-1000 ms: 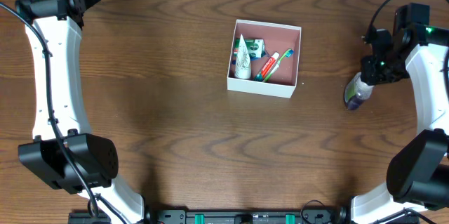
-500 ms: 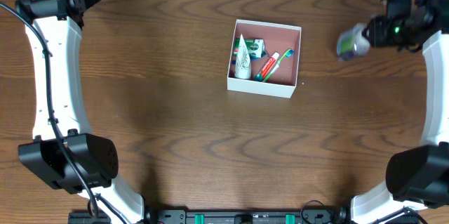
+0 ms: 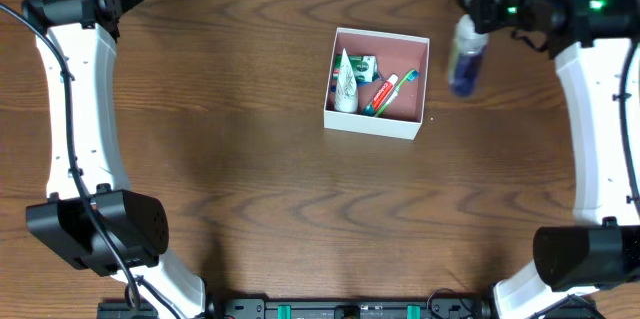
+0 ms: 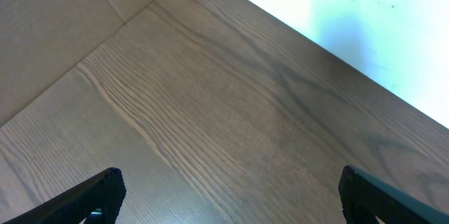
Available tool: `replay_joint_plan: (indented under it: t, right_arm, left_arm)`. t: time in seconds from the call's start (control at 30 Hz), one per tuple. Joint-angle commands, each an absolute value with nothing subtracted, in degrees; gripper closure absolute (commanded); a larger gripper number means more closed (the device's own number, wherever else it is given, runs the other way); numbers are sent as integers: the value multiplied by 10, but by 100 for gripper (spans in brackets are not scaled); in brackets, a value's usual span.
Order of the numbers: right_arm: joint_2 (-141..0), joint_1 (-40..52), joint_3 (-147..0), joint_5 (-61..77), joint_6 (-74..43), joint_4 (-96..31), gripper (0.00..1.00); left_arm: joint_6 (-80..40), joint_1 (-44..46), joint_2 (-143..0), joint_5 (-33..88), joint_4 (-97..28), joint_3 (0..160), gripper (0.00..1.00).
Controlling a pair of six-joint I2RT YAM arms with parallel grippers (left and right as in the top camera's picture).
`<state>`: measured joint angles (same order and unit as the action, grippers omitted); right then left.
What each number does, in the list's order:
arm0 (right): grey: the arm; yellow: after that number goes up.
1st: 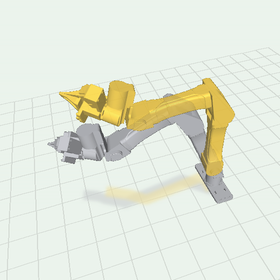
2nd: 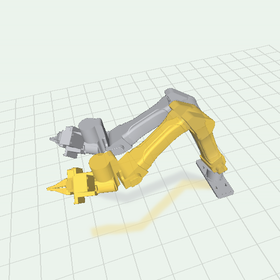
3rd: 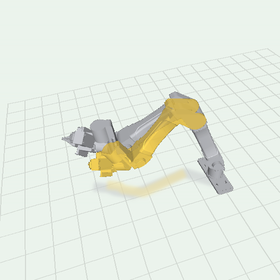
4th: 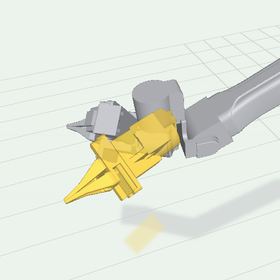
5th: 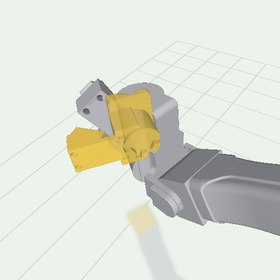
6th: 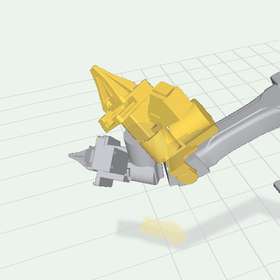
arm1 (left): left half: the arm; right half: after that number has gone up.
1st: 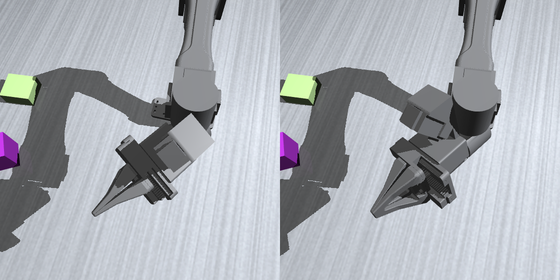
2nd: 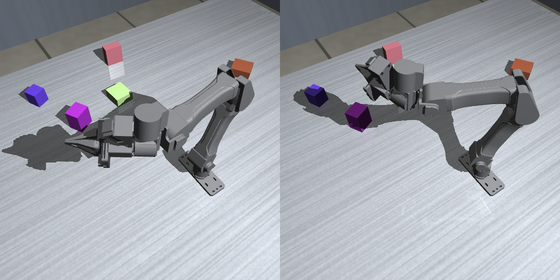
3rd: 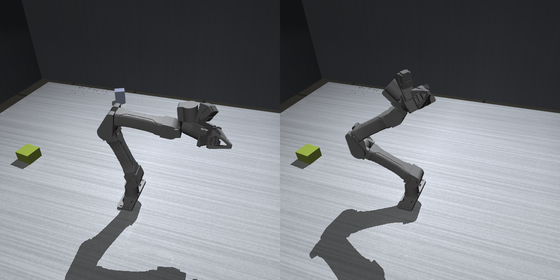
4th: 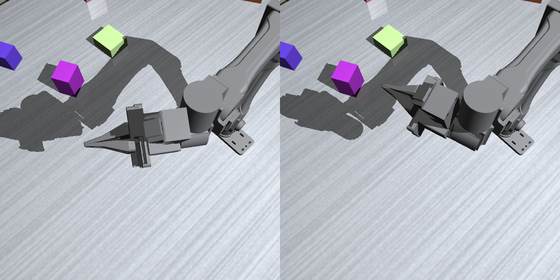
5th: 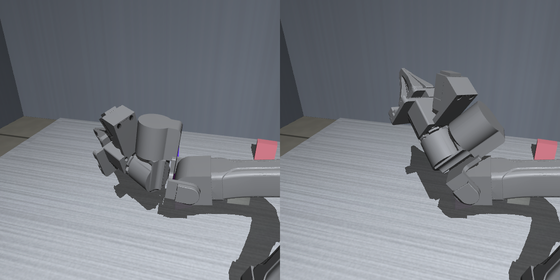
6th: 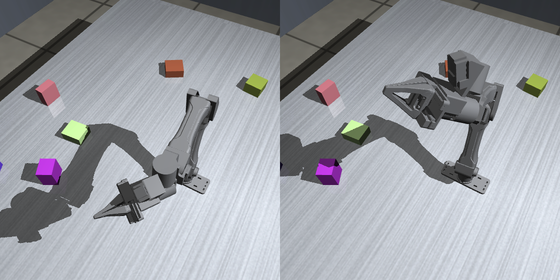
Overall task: Pack container
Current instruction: 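Carry the pump bottle over the white box, then lower the pump bottle into the box's right side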
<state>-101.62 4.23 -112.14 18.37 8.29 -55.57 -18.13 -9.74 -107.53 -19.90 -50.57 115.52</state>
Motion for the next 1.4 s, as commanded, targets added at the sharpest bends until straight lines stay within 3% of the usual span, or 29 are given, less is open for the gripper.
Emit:
replay_joint_plan:
  t: [0.0, 0.6, 1.37]
  right_arm:
    - [-1018, 65, -1141, 193, 61, -546, 86]
    - [-1117, 130, -1141, 200, 41, -560, 85]
    - [-1202, 139, -1139, 195, 69, -558, 84]
  left_arm:
    - [-178, -98, -1074, -208, -505, 1152, 2]
    - [-178, -98, -1074, -208, -505, 1152, 2]
    - [-178, -98, -1074, -208, -505, 1152, 2]
